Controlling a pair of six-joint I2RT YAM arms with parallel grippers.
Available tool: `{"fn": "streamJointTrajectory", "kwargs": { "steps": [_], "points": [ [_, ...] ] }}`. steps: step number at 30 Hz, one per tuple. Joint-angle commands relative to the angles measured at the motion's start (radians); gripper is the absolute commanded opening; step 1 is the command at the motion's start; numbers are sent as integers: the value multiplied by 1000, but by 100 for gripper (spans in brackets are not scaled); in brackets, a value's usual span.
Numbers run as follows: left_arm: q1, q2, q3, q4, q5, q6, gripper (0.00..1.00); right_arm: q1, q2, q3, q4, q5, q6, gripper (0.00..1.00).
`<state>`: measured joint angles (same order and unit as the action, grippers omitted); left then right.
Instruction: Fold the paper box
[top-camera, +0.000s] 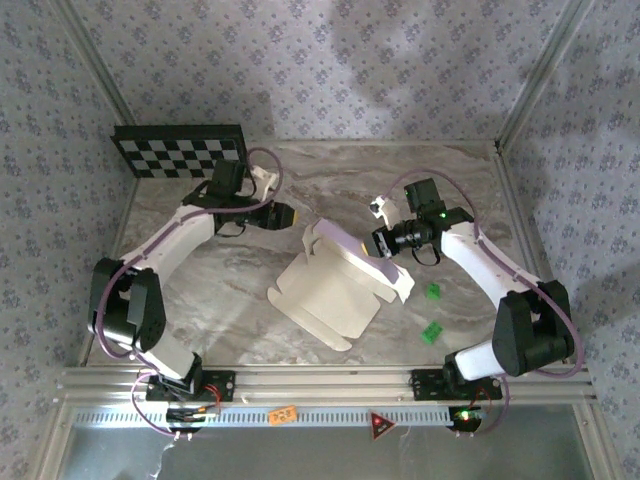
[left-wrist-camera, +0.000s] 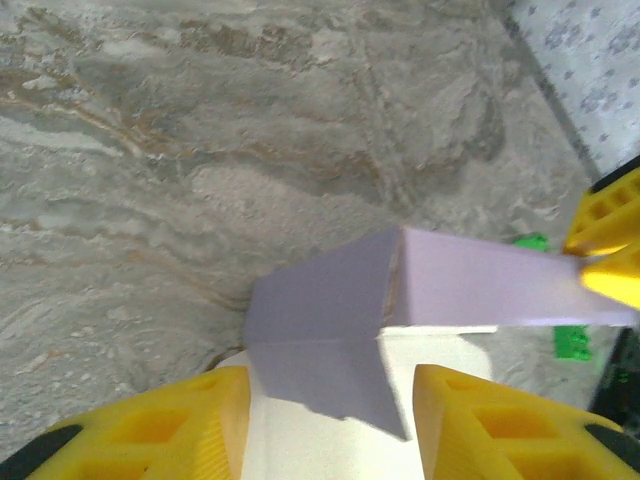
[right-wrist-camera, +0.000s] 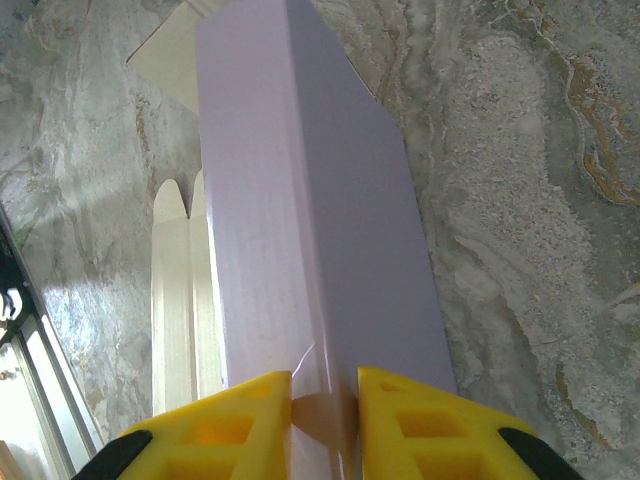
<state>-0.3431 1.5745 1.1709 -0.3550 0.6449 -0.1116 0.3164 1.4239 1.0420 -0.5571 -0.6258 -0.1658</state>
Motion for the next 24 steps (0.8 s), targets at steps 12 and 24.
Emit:
{"fn": "streamJointTrajectory", "kwargs": {
  "steps": [12,24],
  "points": [
    [-24,114,-263,560,169,223,55,-12,12,-7,-40,6,-23,23],
    [-73,206,-291,706,202,233,55,-19,30,6,-39,-8,-26,23]
  ]
}}
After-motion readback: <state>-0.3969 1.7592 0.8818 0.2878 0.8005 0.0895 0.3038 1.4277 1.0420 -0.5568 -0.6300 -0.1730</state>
